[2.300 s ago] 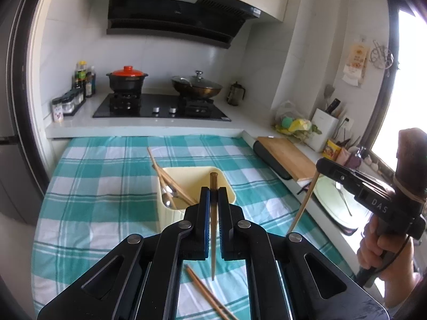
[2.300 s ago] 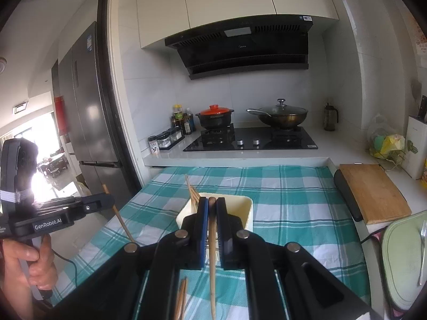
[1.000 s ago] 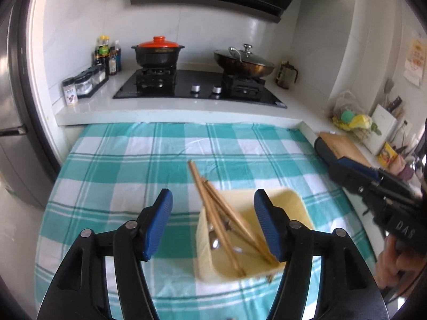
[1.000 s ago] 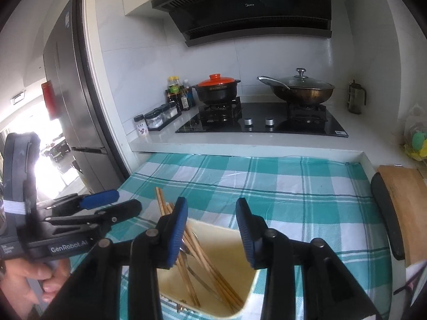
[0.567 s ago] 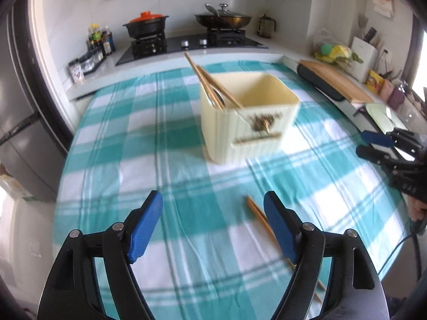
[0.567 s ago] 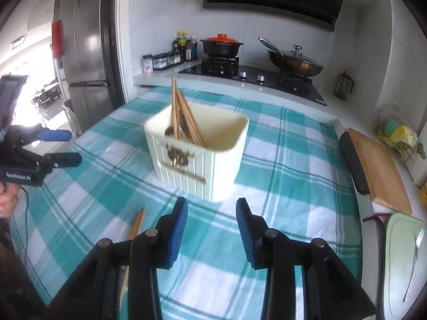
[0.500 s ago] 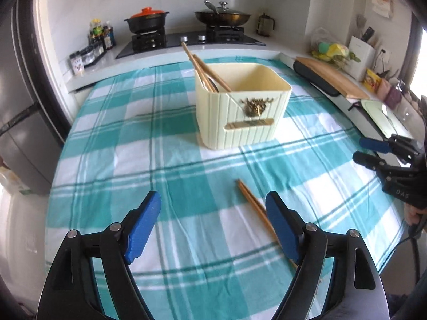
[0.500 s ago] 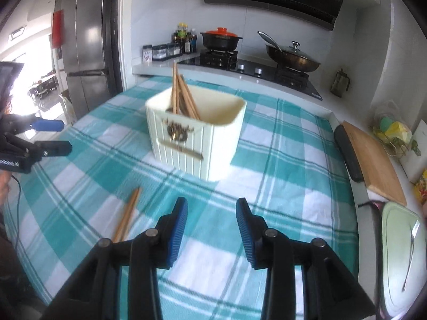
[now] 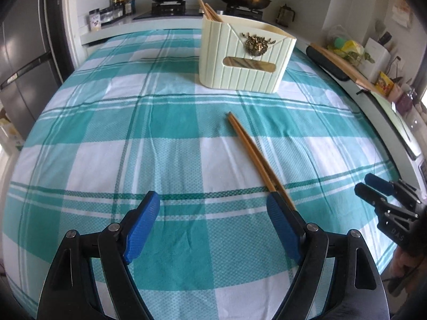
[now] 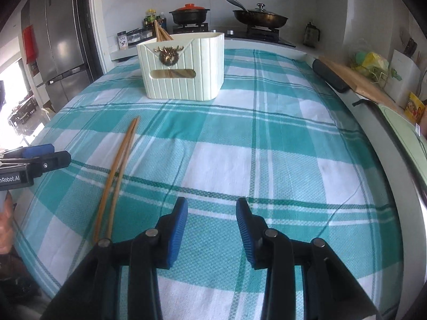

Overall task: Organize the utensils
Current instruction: 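Lower the right gripper onto a wooden chopstick and close it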

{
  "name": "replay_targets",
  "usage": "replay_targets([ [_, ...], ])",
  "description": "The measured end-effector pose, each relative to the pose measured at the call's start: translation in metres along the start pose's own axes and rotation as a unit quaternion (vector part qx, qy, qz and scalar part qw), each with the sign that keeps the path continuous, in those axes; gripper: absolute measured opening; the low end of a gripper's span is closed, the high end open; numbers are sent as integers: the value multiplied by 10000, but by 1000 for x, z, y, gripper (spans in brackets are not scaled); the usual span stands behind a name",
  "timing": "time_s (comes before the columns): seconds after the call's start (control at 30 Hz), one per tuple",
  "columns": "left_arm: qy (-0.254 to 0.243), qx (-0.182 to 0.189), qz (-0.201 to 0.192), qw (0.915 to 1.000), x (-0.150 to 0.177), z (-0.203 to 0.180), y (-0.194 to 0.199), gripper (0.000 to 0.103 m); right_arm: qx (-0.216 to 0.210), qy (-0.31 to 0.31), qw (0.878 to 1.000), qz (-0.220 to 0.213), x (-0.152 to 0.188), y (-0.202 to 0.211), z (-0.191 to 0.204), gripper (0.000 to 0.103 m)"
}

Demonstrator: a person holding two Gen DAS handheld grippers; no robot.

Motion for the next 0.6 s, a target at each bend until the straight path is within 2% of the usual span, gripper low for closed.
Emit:
replay_targets([
  [0.43,386,-320,16,9987,12,26,-2,85,-15,50,10000,-5,-2,-13,12,38],
  [0.6,449,-398,24,9982,17,30,-3,86,-75,-180,9998,58,-3,-24,12,38],
])
Point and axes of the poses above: each gripper's, at about its wrist camera, not at the fingertips, and y roughly against the way its jaws point, z to its left, x to its underside, the point moved 8 cm from there along -y, roughly the way its jaws point, and after that the axes turned 11 degrees about -z, right-handed, at the moved point
